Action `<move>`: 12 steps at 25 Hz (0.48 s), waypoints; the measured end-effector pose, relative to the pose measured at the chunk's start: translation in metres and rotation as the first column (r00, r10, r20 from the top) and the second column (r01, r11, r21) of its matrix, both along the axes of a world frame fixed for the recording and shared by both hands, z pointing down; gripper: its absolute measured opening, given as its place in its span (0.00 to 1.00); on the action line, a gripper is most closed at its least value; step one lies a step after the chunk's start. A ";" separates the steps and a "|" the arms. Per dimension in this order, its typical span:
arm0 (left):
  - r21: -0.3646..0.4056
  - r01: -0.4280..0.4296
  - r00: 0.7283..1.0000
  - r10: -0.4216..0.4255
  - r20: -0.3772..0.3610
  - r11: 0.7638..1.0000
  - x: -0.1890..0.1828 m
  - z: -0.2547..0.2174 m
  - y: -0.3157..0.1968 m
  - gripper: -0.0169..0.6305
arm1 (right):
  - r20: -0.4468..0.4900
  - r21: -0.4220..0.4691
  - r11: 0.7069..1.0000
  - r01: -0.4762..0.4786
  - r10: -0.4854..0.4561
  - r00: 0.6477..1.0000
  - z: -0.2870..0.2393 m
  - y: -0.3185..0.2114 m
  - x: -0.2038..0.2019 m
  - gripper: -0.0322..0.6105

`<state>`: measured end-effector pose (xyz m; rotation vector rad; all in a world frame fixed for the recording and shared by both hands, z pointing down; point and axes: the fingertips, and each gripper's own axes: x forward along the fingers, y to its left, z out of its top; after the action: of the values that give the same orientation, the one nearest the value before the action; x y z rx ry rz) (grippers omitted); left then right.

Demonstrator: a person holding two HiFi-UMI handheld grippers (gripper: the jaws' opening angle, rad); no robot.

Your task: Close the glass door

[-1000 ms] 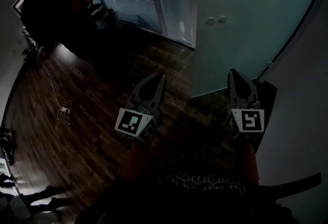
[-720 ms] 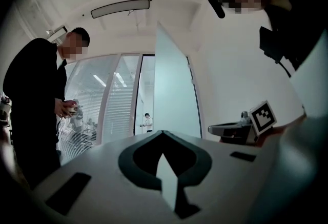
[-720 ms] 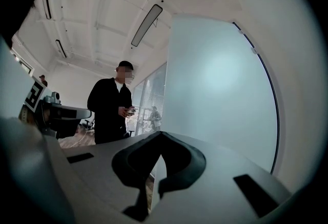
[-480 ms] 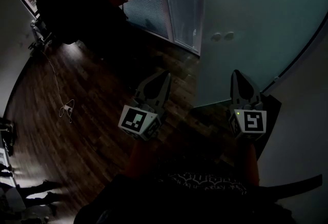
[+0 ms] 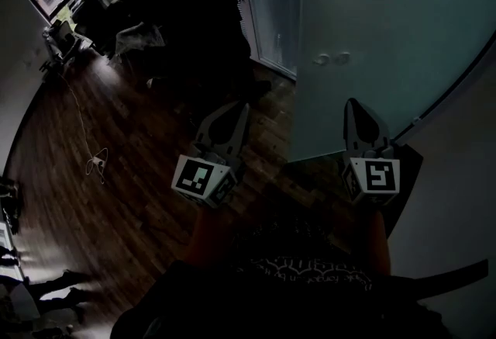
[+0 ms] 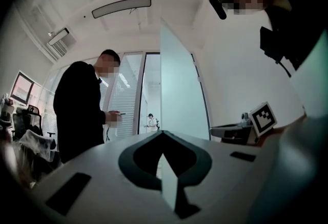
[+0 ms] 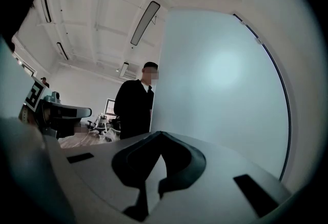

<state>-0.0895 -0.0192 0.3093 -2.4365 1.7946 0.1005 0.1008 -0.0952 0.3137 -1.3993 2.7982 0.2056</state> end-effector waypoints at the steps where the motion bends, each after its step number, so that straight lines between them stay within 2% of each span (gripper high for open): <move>1: -0.001 0.001 1.000 -0.001 0.005 1.000 0.000 0.002 -0.003 0.03 | 0.003 -0.005 1.000 0.000 0.000 1.000 0.001 -0.004 0.000 0.05; 9: -0.011 0.009 1.000 -0.009 0.002 1.000 -0.013 0.002 -0.031 0.03 | 0.018 -0.024 1.000 0.004 -0.004 1.000 0.010 -0.036 -0.015 0.05; 12: -0.029 -0.002 1.000 0.001 -0.028 1.000 -0.017 -0.001 -0.048 0.03 | 0.011 -0.032 0.999 -0.018 0.019 1.000 0.014 -0.050 -0.018 0.05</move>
<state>-0.1069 -0.0668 0.3086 -2.4684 1.8176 0.1099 0.0829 -0.1451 0.3273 -1.4289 2.7925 0.1527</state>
